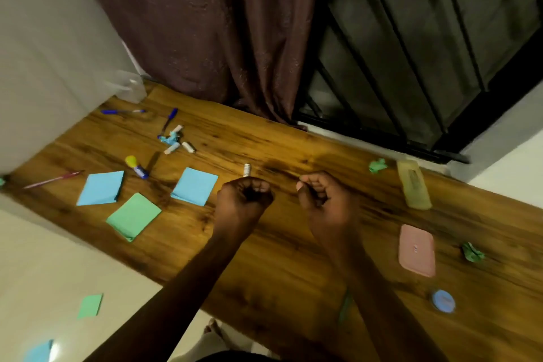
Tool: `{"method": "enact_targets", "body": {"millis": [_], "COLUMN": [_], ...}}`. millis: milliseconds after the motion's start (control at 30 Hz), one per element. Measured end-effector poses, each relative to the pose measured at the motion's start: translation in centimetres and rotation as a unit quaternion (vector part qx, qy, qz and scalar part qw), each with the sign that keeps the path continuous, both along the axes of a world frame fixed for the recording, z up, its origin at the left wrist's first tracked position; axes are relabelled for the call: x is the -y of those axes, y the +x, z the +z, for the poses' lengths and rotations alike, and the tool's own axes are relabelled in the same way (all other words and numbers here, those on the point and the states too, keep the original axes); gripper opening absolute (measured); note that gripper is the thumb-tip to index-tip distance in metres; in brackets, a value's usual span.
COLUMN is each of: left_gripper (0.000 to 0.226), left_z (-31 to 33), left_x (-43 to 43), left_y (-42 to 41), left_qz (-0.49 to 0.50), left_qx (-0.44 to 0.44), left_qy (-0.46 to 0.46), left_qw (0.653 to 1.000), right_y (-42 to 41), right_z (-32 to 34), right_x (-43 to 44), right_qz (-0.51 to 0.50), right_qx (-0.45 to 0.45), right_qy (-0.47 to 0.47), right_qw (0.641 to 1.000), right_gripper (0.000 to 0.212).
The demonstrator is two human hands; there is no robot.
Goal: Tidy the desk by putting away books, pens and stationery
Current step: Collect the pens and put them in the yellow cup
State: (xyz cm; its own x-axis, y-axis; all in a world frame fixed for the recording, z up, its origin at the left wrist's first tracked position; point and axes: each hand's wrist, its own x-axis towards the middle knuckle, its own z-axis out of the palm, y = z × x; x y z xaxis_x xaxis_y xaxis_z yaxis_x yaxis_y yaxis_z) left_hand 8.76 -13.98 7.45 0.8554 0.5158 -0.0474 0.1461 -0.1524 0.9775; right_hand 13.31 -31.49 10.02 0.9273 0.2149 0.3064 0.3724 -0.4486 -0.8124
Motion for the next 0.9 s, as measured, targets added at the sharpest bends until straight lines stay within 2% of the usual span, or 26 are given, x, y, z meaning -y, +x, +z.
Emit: {"method": "enact_targets", "body": {"millis": [167,267,533,700,800,900], "left_gripper": [0.009,0.008,0.010,0.010,0.013,0.023], "left_z": [1.1,1.3,0.2,-0.9,-1.9,-2.9], "left_x": [-5.9,-10.4,-23.3,-33.1,-38.1,-42.8], "left_y": [-2.9,-5.4,-9.3,-12.1,-14.0,-15.5], "left_qz": [0.072,0.129,0.221,0.262,0.257,0.226], "left_qx": [0.001,-0.007,-0.026,-0.034,-0.080,-0.145], "left_qy": [0.032,0.041,0.032,0.033,0.089,0.160], "left_qw": [0.997,0.991,0.974,0.964,0.959,0.950], "right_y": [0.1,-0.6,0.7,2.1,2.9,3.7], "right_z": [0.3,0.4,0.0,-0.9,-1.9,-3.0], "right_x": [-6.5,-11.0,-23.2,-32.3,-36.9,-41.0], "right_qz": [0.073,0.116,0.141,0.169,0.173,0.174], "right_qx": [0.004,-0.038,-0.125,-0.141,-0.156,-0.145], "right_qy": [0.006,0.019,0.021,0.027,0.019,-0.030], "right_qw": [0.997,0.992,0.982,0.975,0.972,0.974], "right_gripper": [0.009,0.008,0.011,0.007,0.008,0.010]}}
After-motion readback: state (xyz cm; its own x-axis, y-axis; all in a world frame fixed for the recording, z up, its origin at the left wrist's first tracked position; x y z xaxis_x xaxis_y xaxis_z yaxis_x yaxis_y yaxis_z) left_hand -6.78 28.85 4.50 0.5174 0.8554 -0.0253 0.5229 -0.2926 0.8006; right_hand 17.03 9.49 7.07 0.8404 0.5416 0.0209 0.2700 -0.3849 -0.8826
